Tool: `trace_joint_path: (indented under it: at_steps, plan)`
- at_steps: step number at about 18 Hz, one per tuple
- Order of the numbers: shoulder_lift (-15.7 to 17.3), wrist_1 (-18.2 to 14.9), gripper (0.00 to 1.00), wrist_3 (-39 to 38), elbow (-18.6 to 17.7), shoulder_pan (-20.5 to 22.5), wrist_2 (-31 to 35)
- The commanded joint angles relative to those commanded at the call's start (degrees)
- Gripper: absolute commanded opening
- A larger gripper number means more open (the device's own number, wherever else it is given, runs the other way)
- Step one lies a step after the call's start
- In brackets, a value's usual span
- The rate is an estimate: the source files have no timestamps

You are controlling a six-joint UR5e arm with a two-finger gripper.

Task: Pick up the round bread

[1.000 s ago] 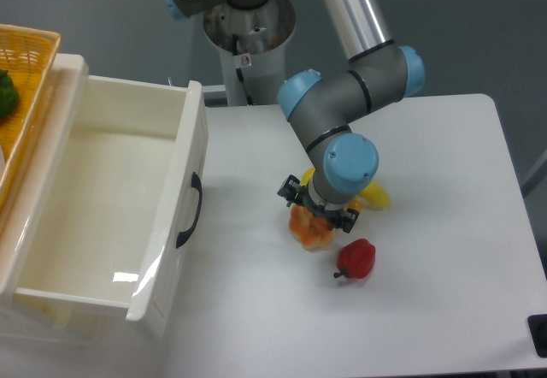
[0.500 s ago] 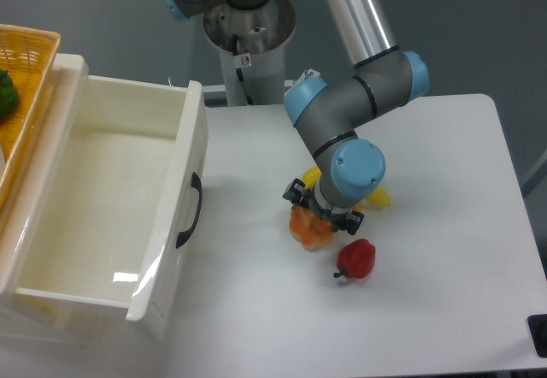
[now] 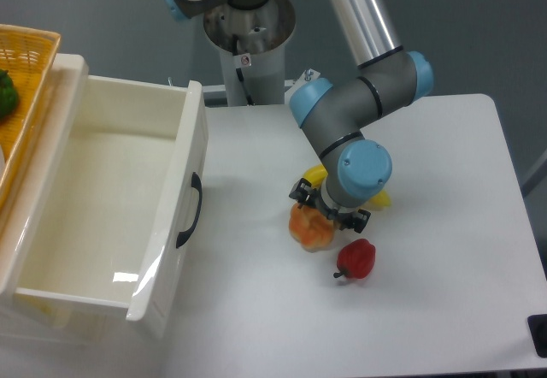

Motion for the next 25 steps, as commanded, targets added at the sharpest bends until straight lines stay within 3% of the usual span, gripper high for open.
trace_joint_path:
  at_steps: [21, 23, 25]
  plan:
    - [-1.67, 0.97, 1.0, -3.25, 0.35, -0.35, -0.09]
    - [-1.76, 0.97, 0.92, -3.25, 0.61, -0.35, -0.18]
    - [-1.76, 0.97, 0.62, -3.43, 0.7, -0.35, -0.18]
